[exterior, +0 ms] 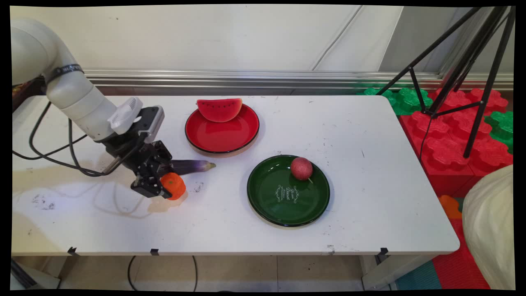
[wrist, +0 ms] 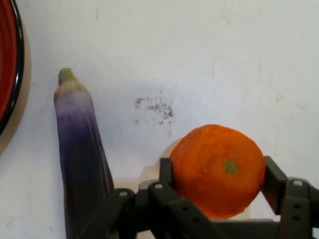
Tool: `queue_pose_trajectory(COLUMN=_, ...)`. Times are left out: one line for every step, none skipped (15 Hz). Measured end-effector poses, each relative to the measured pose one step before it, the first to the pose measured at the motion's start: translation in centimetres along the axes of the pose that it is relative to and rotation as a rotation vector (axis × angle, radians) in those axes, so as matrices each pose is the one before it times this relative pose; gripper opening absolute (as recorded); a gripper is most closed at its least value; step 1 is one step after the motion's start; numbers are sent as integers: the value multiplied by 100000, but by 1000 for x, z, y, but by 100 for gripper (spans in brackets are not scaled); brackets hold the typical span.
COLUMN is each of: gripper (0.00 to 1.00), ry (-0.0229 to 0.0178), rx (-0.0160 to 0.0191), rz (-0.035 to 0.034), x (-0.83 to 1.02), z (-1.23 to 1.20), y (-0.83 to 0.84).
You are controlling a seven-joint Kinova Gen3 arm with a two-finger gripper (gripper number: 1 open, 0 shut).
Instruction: Place the picked object on the table
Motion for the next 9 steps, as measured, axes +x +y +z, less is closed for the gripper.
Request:
queue_pose_trajectory(gripper=0, ry=-116, rx=21, rz=247, x=-170, z=360, y=-250)
queue_pose_trajectory(gripper=0, ry=-66, rx=-65, rz=165, x=-131, z=343, y=-216)
queue_pose_trajectory(gripper=0, ry=-49, rx=-75, rz=217, x=-142, z=426, y=-270)
queue_pose_trajectory(gripper=0, ry=47, rx=-56, rz=59, x=-107, z=270, y=-159)
queue_pose_trajectory(gripper=0, ry=151, rx=-101, rz=21, x=-110, z=277, y=-158)
queue_pose_trajectory(gripper=0, ry=164, rx=-73, rz=-21, x=-127, z=218, y=-113)
queue_pose_trajectory(gripper=100, ry=202, rx=-40, rz=-6, x=-79, z=147, y=-99)
queue_pose_trajectory(gripper=100, ry=184, rx=11, rz=19, x=-37, z=75, y=-79)
queue_pose_trajectory(gripper=100, ry=261, rx=54, rz=-61, x=-66, z=84, y=-96)
